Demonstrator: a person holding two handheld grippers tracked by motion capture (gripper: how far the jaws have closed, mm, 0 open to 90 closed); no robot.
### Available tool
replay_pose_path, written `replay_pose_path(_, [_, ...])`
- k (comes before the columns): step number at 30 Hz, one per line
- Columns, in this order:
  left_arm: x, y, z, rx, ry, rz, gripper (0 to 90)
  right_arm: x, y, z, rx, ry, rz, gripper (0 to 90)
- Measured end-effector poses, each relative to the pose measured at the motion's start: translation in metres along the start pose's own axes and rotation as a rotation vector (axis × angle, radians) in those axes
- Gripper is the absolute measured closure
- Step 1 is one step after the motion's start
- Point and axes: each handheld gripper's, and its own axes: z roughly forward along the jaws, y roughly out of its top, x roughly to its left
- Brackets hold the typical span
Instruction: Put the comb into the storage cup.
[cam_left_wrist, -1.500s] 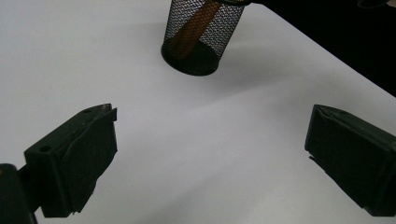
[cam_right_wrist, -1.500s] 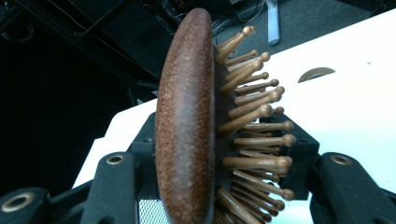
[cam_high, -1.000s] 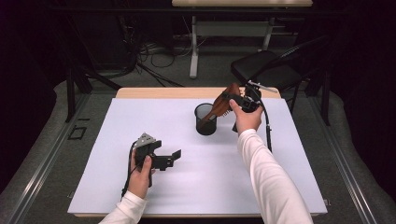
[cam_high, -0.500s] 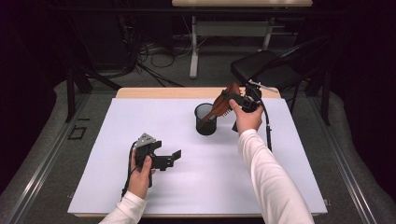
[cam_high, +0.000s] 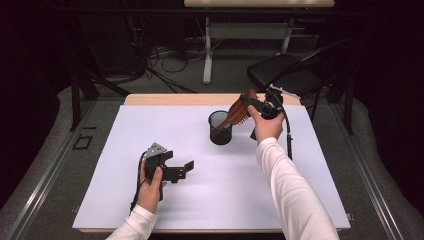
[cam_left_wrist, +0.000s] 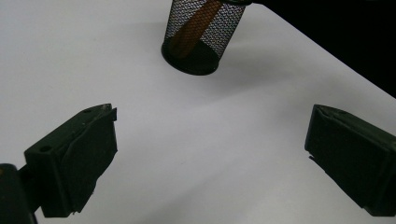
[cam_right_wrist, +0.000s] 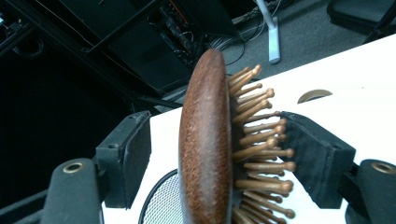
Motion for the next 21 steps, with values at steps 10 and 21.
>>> replay_pose_path(10, [0.000,0.000,0.001,0.000,-0.001,0.001,2.5,-0.004,0.006,-0.006,-0.024,0.003,-0.001,25.7])
replay_pose_path(21, [0.000,-0.001,0.001,0.003,-0.001,0.002,2.8,-0.005,0.011,-0.013,-0.035,0.017,0.006,25.6])
